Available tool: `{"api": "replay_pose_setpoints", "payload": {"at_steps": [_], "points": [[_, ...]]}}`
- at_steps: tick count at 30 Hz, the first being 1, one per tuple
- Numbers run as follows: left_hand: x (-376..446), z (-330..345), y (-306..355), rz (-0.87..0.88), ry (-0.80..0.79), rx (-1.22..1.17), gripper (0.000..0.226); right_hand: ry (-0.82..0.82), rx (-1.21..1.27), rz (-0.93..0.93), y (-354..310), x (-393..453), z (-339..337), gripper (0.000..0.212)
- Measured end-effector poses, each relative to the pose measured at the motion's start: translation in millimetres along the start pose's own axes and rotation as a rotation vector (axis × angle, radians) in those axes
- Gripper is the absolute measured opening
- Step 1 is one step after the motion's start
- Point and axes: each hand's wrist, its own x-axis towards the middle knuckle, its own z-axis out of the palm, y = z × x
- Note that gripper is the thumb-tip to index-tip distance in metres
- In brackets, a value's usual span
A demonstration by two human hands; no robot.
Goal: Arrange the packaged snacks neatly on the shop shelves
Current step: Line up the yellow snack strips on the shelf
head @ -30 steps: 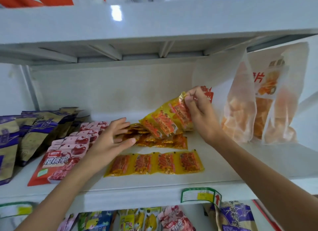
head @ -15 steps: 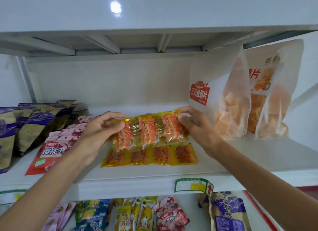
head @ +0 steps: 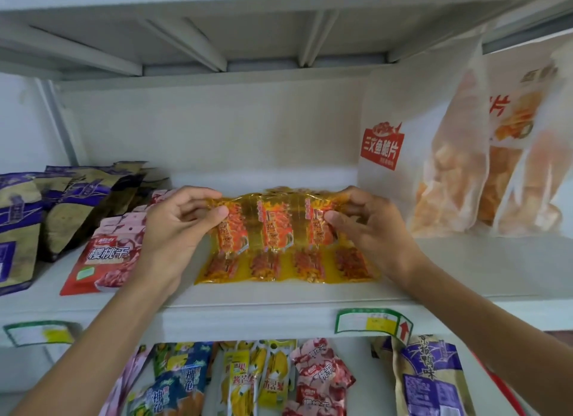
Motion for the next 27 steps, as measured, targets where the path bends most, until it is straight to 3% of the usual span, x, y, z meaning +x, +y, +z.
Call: {"api": "replay_pose_setpoints", "payload": {"at_steps": [1,5,8,10,12,15,22,27], "points": [[-1,-1,1,0.045,-0.014,0.027,0.026,0.012,-0.038,-0.005,0,-1,0,0.002],[-11,-6,2,0.207,-0.138,0.364,0.025,0.010,-0.293,-0.065,7,-7,-8,0.014],[-20,-13,4,0.287,-0.283,0.603,0.023,-0.124,-0.474,-0.265,9,-19,-20,0.022],[-23,-19,4,0.369,-0.368,0.672,0.019,-0.260,-0.547,-0.379,10,-23,-23,0.039],[-27,-24,1,0.403,-0.431,0.710,0.013,-0.345,-0.574,-0.421,14,-23,-23,0.058],[-30,-26,1,0.366,-0.507,0.723,0.017,-0.314,-0.633,-0.389,20,-19,-23,0.070],[-32,-27,-2,0.265,-0.689,0.660,0.028,-0.313,-0.655,-0.329,25,-16,-24,0.064],[-31,-28,-5,0.223,-0.716,0.568,0.028,-0.321,-0.617,-0.304,23,-21,-23,0.067]]}}
